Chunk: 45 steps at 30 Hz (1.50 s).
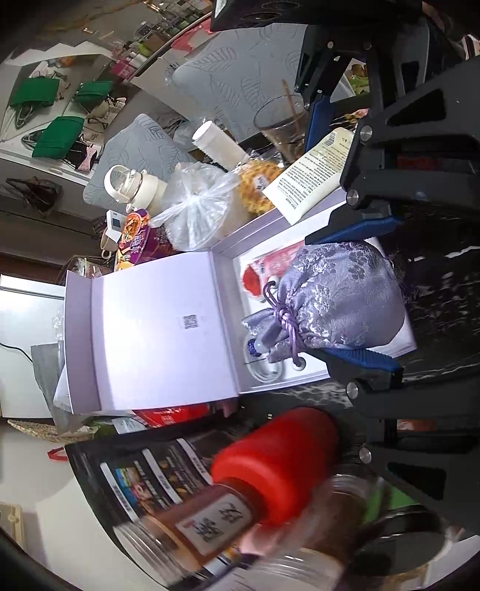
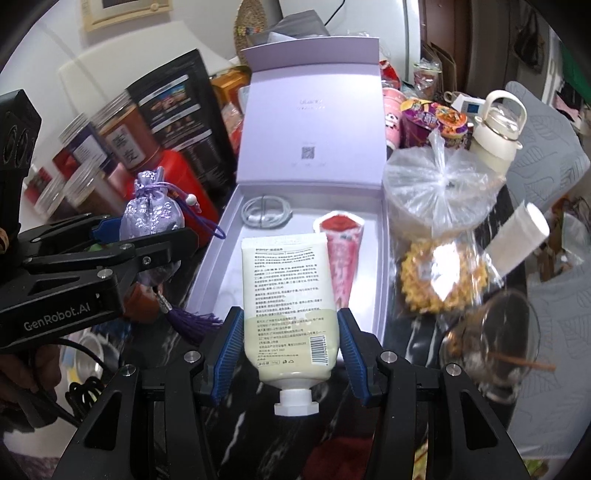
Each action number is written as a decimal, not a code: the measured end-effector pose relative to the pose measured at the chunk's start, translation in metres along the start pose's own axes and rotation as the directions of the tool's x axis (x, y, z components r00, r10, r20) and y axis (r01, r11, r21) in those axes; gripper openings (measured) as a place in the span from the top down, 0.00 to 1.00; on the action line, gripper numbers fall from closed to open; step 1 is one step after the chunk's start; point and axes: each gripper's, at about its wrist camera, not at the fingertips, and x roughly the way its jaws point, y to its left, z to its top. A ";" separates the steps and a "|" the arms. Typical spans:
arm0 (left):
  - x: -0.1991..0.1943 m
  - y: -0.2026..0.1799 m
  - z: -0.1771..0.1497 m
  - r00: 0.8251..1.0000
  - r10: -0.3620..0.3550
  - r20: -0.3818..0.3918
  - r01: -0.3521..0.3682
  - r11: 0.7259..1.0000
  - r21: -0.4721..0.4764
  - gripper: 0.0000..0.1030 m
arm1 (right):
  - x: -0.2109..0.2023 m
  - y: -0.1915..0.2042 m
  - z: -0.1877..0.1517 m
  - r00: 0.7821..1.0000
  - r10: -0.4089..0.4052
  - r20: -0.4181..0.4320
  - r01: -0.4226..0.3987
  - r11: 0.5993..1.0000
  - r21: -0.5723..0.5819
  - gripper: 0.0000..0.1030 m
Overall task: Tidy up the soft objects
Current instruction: 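Lower the sachet and lotion bottle into the gift box and open both tools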
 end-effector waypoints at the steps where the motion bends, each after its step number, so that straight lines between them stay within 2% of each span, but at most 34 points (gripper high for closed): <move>1: 0.003 0.001 0.004 1.000 -0.001 0.002 0.001 1.000 0.003 0.52 | 0.002 -0.002 0.005 1.000 -0.004 0.005 0.004 1.000 0.000 0.51; 8: 0.019 0.007 0.029 1.000 -0.008 0.029 0.007 1.000 0.022 0.52 | 0.012 -0.014 0.035 0.998 -0.029 0.047 0.028 1.000 0.008 0.51; 18: 0.035 0.024 0.072 0.993 0.024 0.117 -0.026 1.000 0.015 0.52 | 0.025 -0.027 0.073 0.991 -0.067 0.113 0.067 0.998 0.010 0.51; 22: 0.044 0.029 0.081 0.990 0.020 0.140 -0.023 1.000 0.018 0.52 | 0.041 -0.034 0.079 0.990 -0.080 0.112 0.076 0.996 0.041 0.51; 26: 0.063 0.034 0.079 0.994 0.020 0.109 -0.021 1.000 0.008 0.52 | 0.060 -0.037 0.078 0.992 -0.089 0.085 0.085 0.995 0.053 0.51; 32: 0.100 0.039 0.057 1.000 0.006 0.018 -0.006 1.000 0.009 0.52 | 0.090 -0.034 0.064 0.996 -0.089 0.019 0.088 0.995 0.037 0.51; 39: 0.133 0.050 0.032 0.997 0.013 -0.070 -0.016 0.999 -0.043 0.52 | 0.118 -0.038 0.050 0.995 -0.090 -0.051 0.091 0.995 0.030 0.51; 45: 0.149 0.054 0.024 0.995 0.020 -0.102 -0.026 0.998 -0.064 0.52 | 0.133 -0.040 0.047 0.992 -0.097 -0.077 0.099 0.995 0.028 0.51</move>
